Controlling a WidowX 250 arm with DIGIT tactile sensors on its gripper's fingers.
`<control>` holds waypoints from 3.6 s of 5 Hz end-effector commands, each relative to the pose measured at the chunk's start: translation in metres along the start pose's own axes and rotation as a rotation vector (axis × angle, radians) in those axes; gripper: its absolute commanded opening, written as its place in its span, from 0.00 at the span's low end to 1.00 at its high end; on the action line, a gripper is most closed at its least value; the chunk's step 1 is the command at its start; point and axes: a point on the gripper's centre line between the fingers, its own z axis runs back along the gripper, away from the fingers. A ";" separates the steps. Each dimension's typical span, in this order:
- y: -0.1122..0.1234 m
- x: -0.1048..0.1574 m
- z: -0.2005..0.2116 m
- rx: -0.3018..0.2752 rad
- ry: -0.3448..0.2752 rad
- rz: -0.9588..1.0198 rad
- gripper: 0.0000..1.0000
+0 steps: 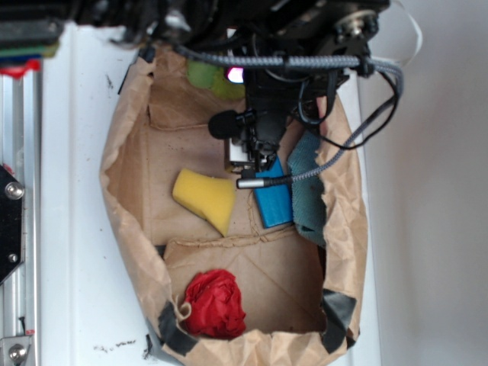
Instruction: Grab the green animal.
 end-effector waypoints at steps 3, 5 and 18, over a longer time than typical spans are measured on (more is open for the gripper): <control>0.030 0.021 -0.008 0.140 -0.116 0.124 1.00; 0.030 0.015 -0.012 0.197 -0.131 0.122 1.00; 0.031 0.010 -0.023 0.227 -0.199 0.091 1.00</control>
